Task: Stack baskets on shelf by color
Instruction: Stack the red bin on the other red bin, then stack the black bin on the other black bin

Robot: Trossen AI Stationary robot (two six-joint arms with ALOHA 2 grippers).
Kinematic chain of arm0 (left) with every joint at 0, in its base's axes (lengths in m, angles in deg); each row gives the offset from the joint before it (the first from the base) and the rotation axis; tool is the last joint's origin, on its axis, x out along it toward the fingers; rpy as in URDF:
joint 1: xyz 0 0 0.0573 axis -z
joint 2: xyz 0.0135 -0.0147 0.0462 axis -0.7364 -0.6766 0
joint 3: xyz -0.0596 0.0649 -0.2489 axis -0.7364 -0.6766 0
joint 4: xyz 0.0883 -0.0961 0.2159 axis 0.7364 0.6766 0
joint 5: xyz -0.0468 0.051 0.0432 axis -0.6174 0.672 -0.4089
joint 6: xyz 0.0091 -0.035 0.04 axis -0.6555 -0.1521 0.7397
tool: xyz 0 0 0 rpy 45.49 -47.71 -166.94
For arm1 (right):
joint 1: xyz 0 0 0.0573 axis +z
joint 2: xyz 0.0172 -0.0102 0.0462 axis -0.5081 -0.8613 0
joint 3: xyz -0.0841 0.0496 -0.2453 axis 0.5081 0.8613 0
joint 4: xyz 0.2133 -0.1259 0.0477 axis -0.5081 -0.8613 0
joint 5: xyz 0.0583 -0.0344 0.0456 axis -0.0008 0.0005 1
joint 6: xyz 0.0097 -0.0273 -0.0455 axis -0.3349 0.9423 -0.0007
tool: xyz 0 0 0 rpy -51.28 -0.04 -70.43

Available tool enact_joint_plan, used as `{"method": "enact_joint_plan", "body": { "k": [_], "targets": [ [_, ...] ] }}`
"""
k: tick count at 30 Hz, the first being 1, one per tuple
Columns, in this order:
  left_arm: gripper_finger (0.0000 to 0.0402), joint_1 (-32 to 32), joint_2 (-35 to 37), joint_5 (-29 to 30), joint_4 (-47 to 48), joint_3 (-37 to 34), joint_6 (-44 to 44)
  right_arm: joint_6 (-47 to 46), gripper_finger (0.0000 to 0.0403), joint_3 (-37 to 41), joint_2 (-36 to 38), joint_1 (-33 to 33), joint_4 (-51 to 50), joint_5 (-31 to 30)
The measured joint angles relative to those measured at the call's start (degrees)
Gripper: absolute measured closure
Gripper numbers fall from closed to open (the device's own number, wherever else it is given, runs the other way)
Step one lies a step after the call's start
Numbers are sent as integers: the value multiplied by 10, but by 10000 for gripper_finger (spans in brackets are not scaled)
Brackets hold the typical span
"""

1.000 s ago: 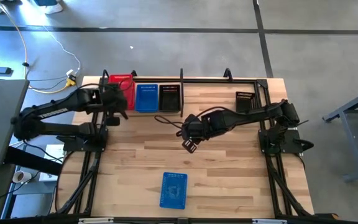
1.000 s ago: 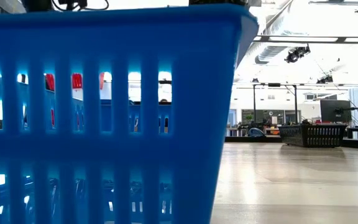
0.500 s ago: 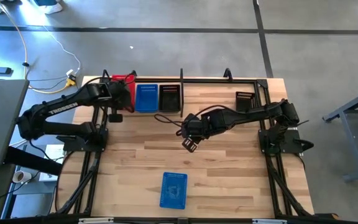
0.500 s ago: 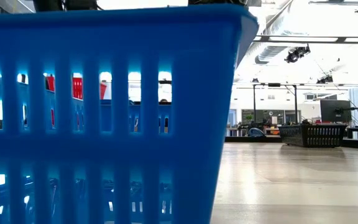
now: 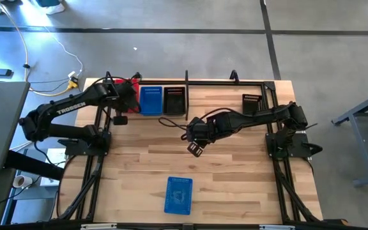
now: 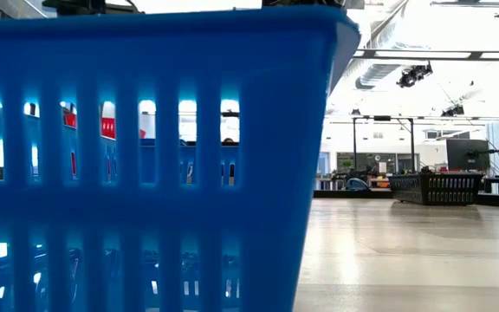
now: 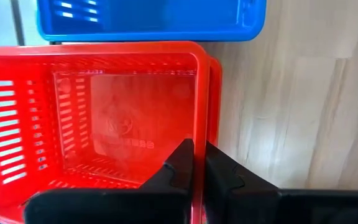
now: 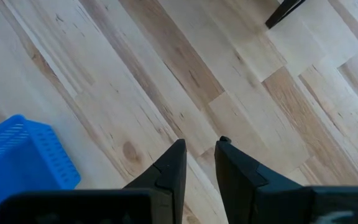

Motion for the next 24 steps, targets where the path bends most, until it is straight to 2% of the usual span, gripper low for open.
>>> {"method": "enact_joint_plan", "body": {
  "k": [11,24],
  "targets": [
    [346,-1,-5,-1,-3,0,0,0,329,0,0,0,0,3],
    [270,-1,-5,1,14,4,-26,-6,329,0,0,0,0,10]
  ]
}}
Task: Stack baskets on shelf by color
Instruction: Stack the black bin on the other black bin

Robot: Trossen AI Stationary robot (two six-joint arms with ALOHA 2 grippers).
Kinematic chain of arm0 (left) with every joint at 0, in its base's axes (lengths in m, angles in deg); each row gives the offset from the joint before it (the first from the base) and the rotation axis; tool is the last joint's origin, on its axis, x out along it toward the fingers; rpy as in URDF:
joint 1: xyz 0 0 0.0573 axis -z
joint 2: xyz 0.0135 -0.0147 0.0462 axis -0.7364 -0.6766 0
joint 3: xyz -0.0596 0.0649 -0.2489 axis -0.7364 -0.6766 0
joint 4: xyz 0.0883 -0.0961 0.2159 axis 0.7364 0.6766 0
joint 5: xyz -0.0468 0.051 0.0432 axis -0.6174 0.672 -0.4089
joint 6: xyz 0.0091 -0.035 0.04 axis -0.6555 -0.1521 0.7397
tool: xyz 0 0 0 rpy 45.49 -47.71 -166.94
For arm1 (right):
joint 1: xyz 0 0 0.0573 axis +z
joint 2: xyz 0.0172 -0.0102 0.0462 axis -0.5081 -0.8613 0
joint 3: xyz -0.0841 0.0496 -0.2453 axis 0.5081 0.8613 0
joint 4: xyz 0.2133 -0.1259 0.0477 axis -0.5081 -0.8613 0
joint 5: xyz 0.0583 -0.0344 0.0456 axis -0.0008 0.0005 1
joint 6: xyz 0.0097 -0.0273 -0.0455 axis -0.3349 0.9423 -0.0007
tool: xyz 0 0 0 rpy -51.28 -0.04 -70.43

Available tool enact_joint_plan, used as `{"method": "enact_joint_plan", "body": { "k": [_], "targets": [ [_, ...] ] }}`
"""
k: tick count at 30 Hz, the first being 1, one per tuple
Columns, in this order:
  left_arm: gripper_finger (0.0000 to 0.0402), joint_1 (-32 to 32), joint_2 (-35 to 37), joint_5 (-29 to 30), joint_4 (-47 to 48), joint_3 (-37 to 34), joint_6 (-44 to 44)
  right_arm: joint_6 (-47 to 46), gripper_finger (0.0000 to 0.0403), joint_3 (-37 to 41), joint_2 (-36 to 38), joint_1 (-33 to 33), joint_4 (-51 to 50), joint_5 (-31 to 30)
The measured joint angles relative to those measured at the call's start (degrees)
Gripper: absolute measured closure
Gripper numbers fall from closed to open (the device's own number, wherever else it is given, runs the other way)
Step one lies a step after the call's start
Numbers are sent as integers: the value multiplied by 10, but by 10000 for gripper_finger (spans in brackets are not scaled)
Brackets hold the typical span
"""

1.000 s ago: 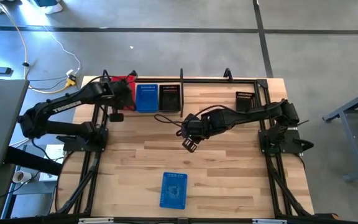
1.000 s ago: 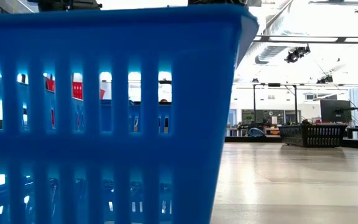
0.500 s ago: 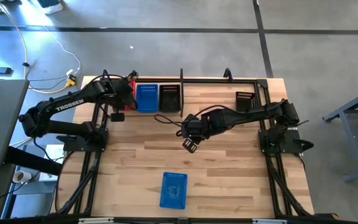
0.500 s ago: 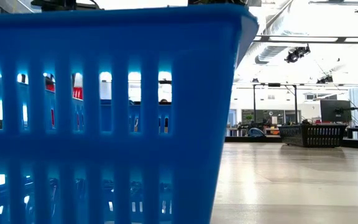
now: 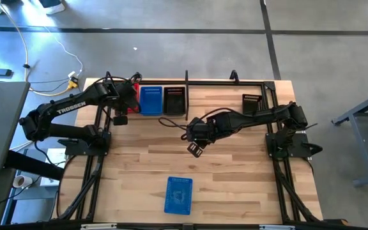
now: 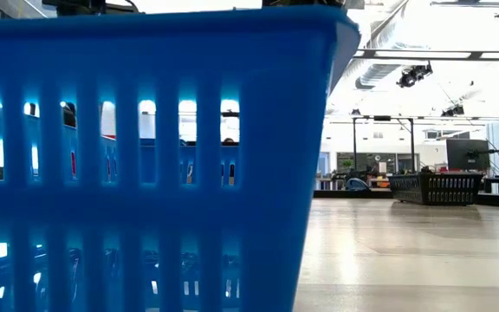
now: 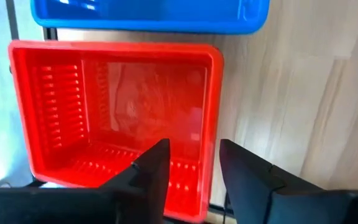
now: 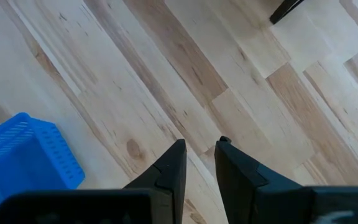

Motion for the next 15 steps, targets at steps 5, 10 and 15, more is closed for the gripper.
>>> {"method": "enact_joint_plan", "body": {
  "k": [5,10,15],
  "targets": [
    [264,0,0,1,34,26,-13,0,329,0,0,0,0,15],
    [264,3,10,-11,59,57,-53,0,329,0,0,0,1,24],
    [264,19,33,-84,67,72,-125,-3,329,0,0,5,2,44]
  ]
}}
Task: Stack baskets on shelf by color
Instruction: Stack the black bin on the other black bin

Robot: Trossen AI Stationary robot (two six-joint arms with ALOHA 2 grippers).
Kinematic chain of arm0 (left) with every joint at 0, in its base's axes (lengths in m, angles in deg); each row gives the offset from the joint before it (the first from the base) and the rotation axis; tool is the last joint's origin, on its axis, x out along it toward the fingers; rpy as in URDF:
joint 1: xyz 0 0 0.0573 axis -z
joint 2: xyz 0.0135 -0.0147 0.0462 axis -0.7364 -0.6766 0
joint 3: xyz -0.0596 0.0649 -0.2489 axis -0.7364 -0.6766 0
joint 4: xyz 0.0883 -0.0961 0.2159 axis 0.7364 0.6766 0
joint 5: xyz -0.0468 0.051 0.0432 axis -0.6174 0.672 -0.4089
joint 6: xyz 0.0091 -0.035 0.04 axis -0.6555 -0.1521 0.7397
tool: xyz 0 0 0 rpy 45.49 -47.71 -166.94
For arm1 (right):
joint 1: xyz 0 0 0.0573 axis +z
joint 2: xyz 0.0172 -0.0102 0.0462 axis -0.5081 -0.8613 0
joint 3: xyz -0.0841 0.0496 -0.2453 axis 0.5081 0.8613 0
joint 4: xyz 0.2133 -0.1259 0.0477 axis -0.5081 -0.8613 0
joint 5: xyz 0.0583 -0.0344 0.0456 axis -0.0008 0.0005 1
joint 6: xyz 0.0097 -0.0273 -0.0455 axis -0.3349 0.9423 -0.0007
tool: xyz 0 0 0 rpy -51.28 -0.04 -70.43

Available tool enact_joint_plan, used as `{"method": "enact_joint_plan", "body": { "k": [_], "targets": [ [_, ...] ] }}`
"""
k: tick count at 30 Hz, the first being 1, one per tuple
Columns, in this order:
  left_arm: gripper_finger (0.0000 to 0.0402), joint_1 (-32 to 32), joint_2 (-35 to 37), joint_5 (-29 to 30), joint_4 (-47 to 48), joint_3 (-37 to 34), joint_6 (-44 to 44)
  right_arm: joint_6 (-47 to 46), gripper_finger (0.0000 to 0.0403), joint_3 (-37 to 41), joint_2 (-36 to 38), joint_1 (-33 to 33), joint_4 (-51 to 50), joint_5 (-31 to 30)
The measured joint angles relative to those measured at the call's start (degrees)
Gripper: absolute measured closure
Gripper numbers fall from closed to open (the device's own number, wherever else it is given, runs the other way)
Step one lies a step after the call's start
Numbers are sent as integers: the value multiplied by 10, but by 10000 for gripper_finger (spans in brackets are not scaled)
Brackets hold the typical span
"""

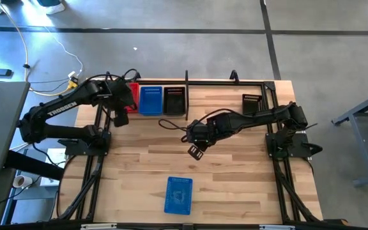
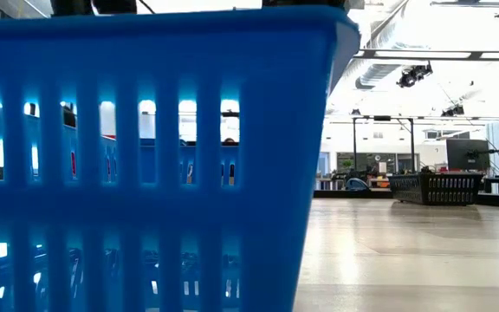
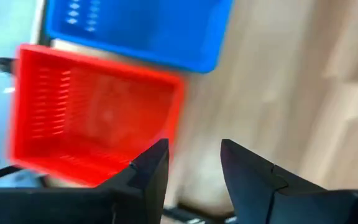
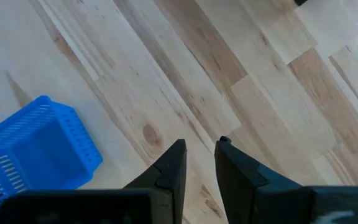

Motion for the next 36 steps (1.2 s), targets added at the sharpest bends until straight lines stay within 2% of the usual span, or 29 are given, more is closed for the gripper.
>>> {"method": "enact_joint_plan", "body": {
  "k": [5,8,14,19,26,32,36],
  "targets": [
    [264,31,32,-89,1,0,-82,5,329,0,0,12,-13,-1],
    [264,58,51,-108,-3,0,-123,8,329,0,0,19,-42,-1],
    [264,115,82,-105,-7,0,-162,13,329,0,0,30,-144,-8],
    [264,148,92,-93,-13,0,-176,20,329,0,0,41,-225,-68],
    [264,171,92,-90,-32,0,-176,45,329,4,2,42,-273,-102],
    [264,175,92,-85,-53,0,-181,40,329,99,49,38,-270,-105],
    [264,175,92,-56,-53,0,-180,43,329,174,104,33,-255,-96]
  ]
}}
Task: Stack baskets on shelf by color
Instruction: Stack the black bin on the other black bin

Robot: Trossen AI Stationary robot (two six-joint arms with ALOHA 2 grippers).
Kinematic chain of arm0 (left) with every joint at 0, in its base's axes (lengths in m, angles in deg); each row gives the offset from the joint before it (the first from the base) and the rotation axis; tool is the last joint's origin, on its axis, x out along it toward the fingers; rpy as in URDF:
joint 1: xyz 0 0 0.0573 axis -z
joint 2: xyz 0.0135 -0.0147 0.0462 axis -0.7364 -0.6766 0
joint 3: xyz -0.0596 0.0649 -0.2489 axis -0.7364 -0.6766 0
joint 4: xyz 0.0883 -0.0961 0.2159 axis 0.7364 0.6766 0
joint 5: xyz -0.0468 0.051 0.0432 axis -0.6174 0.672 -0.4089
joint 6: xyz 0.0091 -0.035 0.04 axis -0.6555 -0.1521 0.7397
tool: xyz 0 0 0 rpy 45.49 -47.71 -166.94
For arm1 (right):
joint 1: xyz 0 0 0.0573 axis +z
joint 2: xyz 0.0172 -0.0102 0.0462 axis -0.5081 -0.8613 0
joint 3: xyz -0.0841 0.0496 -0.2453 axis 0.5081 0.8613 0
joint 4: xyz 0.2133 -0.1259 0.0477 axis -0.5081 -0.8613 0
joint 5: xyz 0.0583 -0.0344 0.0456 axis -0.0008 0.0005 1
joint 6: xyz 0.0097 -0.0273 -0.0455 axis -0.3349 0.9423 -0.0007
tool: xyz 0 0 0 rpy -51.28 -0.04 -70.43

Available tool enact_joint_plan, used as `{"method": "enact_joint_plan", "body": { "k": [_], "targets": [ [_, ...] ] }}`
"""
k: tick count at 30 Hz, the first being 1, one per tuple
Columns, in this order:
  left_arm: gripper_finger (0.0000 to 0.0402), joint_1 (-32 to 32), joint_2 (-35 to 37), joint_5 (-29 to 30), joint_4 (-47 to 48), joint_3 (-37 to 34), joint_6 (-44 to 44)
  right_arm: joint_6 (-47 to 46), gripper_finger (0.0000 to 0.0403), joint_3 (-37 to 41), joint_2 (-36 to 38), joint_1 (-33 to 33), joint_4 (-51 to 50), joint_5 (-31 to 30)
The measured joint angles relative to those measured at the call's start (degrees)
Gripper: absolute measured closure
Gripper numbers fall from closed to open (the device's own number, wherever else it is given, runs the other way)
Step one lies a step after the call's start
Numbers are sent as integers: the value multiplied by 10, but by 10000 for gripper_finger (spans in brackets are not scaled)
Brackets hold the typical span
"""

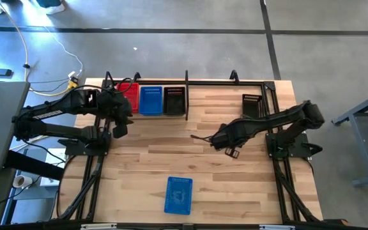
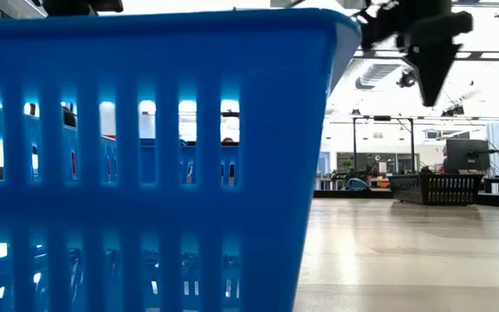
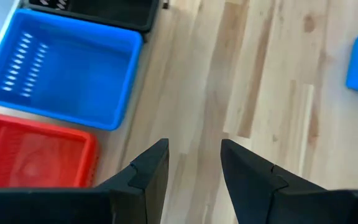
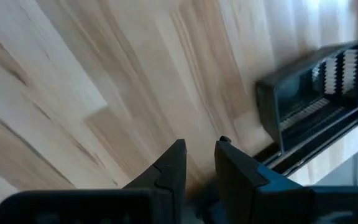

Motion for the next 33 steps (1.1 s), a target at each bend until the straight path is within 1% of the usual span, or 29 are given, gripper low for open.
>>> {"method": "enact_joint_plan", "body": {
  "k": [3,6,11,14,20,23,27,30,33],
  "targets": [
    [264,0,-1,21,0,0,-1,14,329,55,52,-19,11,15],
    [264,0,-1,30,0,0,-9,30,329,108,107,-55,19,19],
    [264,0,-1,30,-1,0,-25,77,329,178,187,-142,44,64],
    [264,0,-1,30,-1,0,-35,118,329,206,219,-198,68,94],
    [264,0,-1,30,-2,0,-53,147,329,231,229,-310,99,120],
    [264,0,-1,31,-2,0,-60,167,329,235,224,-351,124,120],
    [264,0,-1,39,-2,0,-62,231,322,235,222,-384,152,117],
    [264,0,-1,40,-2,0,-62,289,304,235,222,-394,171,112],
    [264,0,-1,40,-2,0,-67,338,283,235,219,-396,174,87]
  ]
}}
